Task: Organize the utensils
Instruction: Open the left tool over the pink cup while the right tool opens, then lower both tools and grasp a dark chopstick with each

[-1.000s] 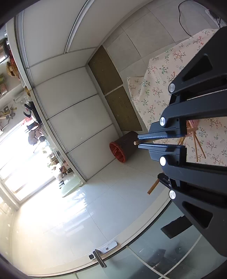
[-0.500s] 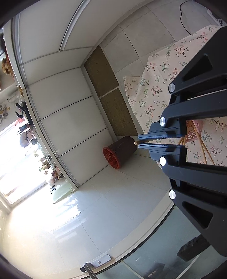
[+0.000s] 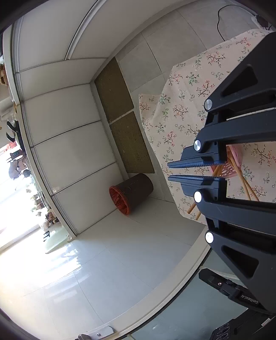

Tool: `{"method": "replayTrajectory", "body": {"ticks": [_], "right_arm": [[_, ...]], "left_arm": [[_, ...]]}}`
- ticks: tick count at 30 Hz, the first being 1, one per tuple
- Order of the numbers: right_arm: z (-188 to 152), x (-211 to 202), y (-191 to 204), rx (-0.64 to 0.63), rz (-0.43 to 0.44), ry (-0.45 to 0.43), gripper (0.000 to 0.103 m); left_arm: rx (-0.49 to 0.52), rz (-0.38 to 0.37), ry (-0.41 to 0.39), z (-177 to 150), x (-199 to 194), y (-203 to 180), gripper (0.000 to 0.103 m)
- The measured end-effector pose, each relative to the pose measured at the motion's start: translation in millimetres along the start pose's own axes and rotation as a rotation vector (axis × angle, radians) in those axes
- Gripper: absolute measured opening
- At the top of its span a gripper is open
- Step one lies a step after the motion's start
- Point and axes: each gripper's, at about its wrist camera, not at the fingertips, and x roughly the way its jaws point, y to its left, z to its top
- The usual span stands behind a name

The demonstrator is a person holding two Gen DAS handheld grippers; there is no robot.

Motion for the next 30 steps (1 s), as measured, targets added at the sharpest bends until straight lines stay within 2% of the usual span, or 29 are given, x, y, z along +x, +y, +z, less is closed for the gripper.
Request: {"method": "replayTrajectory", "body": {"ticks": [7,8,10,11,12,16,22,30], "right_arm": [[-17,-31,7,-0.103,-0.062,-0.051,0.009],[-20,-35,7,-0.115,-0.077,-0.061,0.012],[-27,-46,5,-0.127,-0.102,-0.083,0.029],[-30,-52,3,-0.128,-0.112,-0.098,0.043],[-33,-58,1,-0.131,-0.124,-0.114,0.046],[-45,-76,-6,-0.149,-0.171,-0.142,0.049],[-67,-95,-16,-0.168,-0.230,-0.166,0.063],[-89,-113,-29,-0.136,-0.249,-0.163,0.083]], "left_arm": [[0.110,0.068,-0.005,-6,-13,-26,0.048],[0.125,0.075,-0.003,-8,-15,-30,0.049],[0.153,0.086,-0.003,-12,-19,-38,0.055],[0.170,0.094,-0.004,-14,-22,-42,0.057],[0.185,0.103,-0.008,-17,-25,-46,0.061],[0.221,0.134,-0.021,-27,-36,-50,0.071],[0.230,0.139,0.003,-37,-46,-53,0.080],[0.249,0.138,0.049,-56,-57,-58,0.094]]}}
